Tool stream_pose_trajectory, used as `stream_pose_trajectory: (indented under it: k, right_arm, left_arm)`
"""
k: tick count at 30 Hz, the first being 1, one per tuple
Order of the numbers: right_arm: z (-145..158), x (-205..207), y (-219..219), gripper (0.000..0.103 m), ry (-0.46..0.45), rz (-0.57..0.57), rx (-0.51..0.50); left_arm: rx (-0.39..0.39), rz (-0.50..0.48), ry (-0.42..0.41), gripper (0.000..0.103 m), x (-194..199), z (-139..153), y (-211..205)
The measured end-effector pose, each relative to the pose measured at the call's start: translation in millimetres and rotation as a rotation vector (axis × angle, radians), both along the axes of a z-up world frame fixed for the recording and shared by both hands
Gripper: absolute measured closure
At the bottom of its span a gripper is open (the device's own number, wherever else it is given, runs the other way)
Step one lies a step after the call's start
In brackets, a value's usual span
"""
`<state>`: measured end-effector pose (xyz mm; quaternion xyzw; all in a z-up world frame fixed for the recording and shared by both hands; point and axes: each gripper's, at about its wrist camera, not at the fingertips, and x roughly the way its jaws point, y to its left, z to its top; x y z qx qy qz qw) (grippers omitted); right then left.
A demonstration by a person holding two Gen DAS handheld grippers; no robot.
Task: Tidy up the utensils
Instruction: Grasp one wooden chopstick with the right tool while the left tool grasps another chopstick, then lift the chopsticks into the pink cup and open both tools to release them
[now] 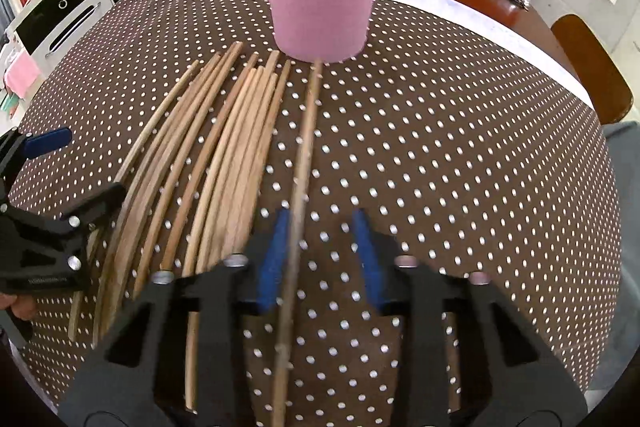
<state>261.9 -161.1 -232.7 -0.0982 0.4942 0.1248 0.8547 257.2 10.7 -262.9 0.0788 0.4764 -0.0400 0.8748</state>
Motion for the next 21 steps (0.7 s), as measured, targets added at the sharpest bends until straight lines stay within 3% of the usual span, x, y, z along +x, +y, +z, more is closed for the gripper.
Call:
stream_pose_trajectory:
  k: [3,5,6,8,9,11,16,21]
  right_arm:
    - [0.6,10.0,11.9,0.094,0.013,0.029,0.0]
    - [-1.0,8.3,22.5,0.097,0.017,0.033,0.008]
    - [-1.5,9.5,26.1,0.098,0.018,0.032,0.018]
    - [-3.2,8.4,21.7,0.098,0.017,0.015,0.076]
    - [-3.6,5.3,17.6,0.098,0.015,0.008,0.098]
    - [-3.4,0.4,13.2,0.098,-0.001,-0.003,0.151]
    - [7.1,-15.2,-4.5,0.098,-0.068,-0.026,0.272]
    - [35.5,-29.5,-14.2,0.098,-0.225,-0.021,0.394]
  left_arm:
    - [0.006,-0.022,0.018,0.005,10.0,2.0,-4.3]
    - [-0.079,-0.046,0.041,0.024,14.9,4.2,-0.9]
    - [-0.073,-0.05,0.039,0.032,15.5,6.2,-1.6]
    - [-0.071,-0.075,0.033,0.083,14.6,12.2,-1.2]
    - [-0.082,-0.076,0.04,0.092,15.1,13.3,1.5]
    - [-0.118,-0.084,0.052,0.097,15.3,14.5,9.9]
    - [-0.171,-0.064,0.008,0.097,1.2,21.3,24.9]
    - [-0.26,-0.079,-0.155,0.097,-19.1,63.7,28.9]
